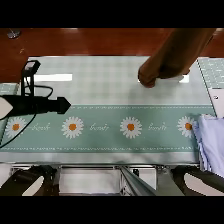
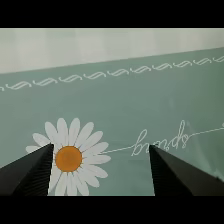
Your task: Fold the shirts.
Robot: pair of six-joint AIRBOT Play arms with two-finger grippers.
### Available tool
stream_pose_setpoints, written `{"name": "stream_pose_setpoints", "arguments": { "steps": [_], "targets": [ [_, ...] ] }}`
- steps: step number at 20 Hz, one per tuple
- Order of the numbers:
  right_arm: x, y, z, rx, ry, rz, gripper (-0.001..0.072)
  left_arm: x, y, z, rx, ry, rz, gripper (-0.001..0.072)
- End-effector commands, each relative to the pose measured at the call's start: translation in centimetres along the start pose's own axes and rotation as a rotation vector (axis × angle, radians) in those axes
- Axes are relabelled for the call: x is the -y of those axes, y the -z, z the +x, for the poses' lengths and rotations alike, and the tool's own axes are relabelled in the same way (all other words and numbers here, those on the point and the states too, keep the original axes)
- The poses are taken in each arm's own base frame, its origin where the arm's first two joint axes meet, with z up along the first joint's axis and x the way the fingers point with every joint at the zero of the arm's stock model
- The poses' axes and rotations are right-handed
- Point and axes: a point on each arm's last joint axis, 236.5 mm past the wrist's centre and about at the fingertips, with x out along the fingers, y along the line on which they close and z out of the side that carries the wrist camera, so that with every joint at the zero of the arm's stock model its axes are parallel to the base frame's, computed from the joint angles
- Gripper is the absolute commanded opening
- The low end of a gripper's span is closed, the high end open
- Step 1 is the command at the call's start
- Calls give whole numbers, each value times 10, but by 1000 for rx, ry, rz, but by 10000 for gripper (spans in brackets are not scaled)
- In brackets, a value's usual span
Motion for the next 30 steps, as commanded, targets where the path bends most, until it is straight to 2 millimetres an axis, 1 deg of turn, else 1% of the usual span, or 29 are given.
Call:
{"name": "stream_pose_setpoints", "arguments": {
  "steps": [1, 3, 4, 5, 6, 7, 8, 9, 10, 11, 13, 14, 15, 16, 17, 18, 19, 20, 21, 22, 23, 24, 25, 26, 27, 28, 29, 30],
  "targets": [
    [-55, -41, -57, 121, -137, -72, 17, 2, 13, 0, 32, 18, -43, 702],
    [-83, -40, -71, 117, -227, -70, 17, 1, 9, 3, 52, 19, -79, 702],
    [-96, -33, -74, 88, -268, -74, 17, 2, 7, 4, 59, 23, -85, 702],
    [-112, -21, -77, 41, -319, -79, 17, 3, 6, 4, 64, 27, -88, 702],
    [-132, -5, -82, -22, -384, -90, 17, 3, 6, 4, 65, 28, -89, 702],
    [-154, 13, -86, -83, -455, -99, 17, 3, 6, 4, 64, 28, -88, 702],
    [-180, 34, -90, -149, -541, -114, 17, 2, 6, 5, 64, 24, -87, 703],
    [-205, 58, -90, -214, -613, -137, 17, -1, 4, 5, 72, 12, -79, 703],
    [-225, 84, -88, -279, -659, -153, 17, -6, 1, 5, 84, -10, -64, 702],
    [-242, 115, -82, -364, -697, -159, 17, -14, -2, 3, 96, -40, -49, 703],
    [-274, 195, -66, -572, -746, -169, 17, -28, -5, 1, 106, -72, -76, 702],
    [-289, 239, -57, -675, -759, -150, 18, -33, -6, 1, 110, -77, -92, 702],
    [-304, 275, -47, -748, -768, -127, 18, -35, -7, 0, 112, -81, -99, 702],
    [-318, 313, -35, -811, -763, -98, 18, -34, -6, 0, 111, -77, -99, 702],
    [-334, 346, -25, -867, -762, -61, 19, -30, -6, 1, 108, -61, -110, 702],
    [-347, 372, -19, -922, -769, -29, 20, -24, -6, 1, 106, -37, -131, 703],
    [-358, 394, -14, -980, -779, 25, 149, -20, -6, 1, 105, -16, -148, 702],
    [-366, 405, -12, -1022, -793, 79, 512, -17, -5, 2, 102, -4, -156, 703],
    [-360, 407, -3, -1039, -785, 99, 625, -17, -4, 2, 96, -3, -157, 703],
    [-342, 401, 9, -1036, -754, 98, 625, -16, 1, 3, 73, -4, -158, 703],
    [-311, 387, 21, -1028, -705, 101, 625, -17, 12, 5, 26, -8, -147, 702],
    [-272, 374, 33, -1018, -641, 113, 626, -17, 26, 8, -42, -11, -128, 703],
    [-220, 364, 41, -1019, -548, 123, 625, -18, 44, 11, -127, -17, -119, 702],
    [-167, 359, 43, -1032, -448, 135, 626, -17, 60, 14, -203, -11, -109, 702],
    [-114, 360, 39, -1048, -341, 170, 625, -14, 73, 18, -261, 8, -91, 702],
    [-72, 367, 30, -1064, -257, 224, 625, -6, 84, 24, -306, 48, -90, 702],
    [-37, 381, 16, -1080, -182, 298, 625, 7, 95, 32, -347, 120, -98, 702],
    [-13, 397, 3, -1090, -125, 371, 625, 22, 106, 42, -389, 198, -114, 702]
  ]
}}
